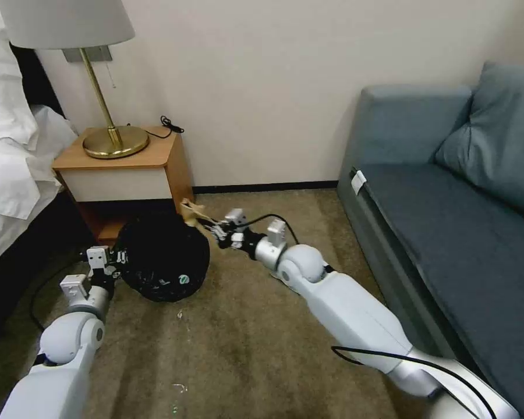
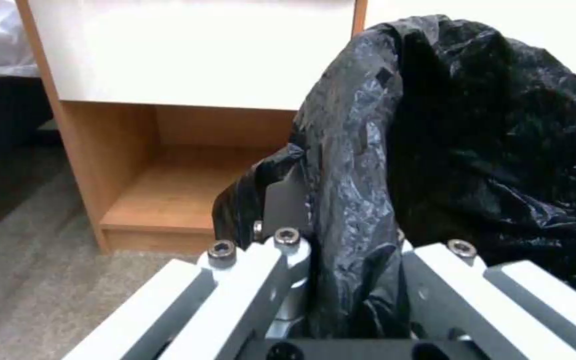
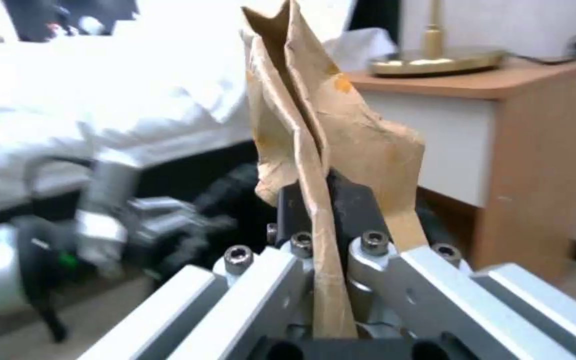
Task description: Pick up the trash bin, then pick up the garbage on the floor and place it into the trash bin.
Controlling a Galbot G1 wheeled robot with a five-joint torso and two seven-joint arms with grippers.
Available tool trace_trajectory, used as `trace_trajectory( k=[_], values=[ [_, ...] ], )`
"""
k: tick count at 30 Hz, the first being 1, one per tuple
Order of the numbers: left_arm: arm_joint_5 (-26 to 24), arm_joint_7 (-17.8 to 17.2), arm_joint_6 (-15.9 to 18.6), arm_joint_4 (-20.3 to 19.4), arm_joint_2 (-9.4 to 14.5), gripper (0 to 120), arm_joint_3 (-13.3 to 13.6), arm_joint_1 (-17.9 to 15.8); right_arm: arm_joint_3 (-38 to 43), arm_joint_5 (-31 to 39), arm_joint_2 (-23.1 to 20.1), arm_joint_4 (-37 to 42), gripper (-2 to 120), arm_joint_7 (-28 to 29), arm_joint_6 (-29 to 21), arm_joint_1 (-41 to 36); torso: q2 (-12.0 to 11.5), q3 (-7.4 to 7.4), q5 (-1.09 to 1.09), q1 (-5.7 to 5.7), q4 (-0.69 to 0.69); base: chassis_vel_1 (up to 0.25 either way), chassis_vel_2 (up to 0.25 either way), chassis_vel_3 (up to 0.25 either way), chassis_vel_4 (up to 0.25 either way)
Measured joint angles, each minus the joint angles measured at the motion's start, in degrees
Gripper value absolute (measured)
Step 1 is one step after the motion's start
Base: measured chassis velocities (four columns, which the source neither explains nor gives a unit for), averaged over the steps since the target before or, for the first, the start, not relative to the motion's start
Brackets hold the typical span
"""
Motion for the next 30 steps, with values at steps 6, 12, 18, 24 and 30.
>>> trace_trajectory(
  k=[6,12,18,24,30],
  values=[
    [0.0,0.1,-0.2,-0.4,-0.8,5,-0.3,0.3,-3.6,0.7,5.4,-5.0,0,0.4,2.4,1.7,0.0,-0.01,-0.01,0.00,0.00,0.000,0.000,0.000,0.000],
    [-0.1,0.0,-0.2,-2.3,-0.8,5,-0.8,1.2,-5.4,-0.7,11.9,-14.7,0,0.5,7.0,3.8,0.0,-0.01,-0.01,0.00,0.02,0.000,0.000,0.000,0.000],
    [-0.3,-0.1,-0.1,-3.2,-0.5,5,-1.3,1.9,-5.4,-2.2,13.1,-18.4,0,0.8,8.2,4.0,0.0,-0.01,-0.01,0.00,0.00,0.000,0.000,0.000,0.000],
    [-0.4,-0.3,0.0,-3.4,-0.5,5,-1.4,1.9,-5.0,-2.9,12.8,-19.4,17,1.2,8.4,3.8,0.0,0.00,0.00,0.00,-0.01,0.000,0.000,0.000,0.000],
    [-0.3,-0.3,0.0,-3.1,-0.6,5,-1.2,1.6,-4.9,-2.9,12.0,-18.6,39,1.2,7.8,3.3,0.0,-0.01,0.00,0.00,-0.01,0.000,0.000,0.000,0.000]
  ],
)
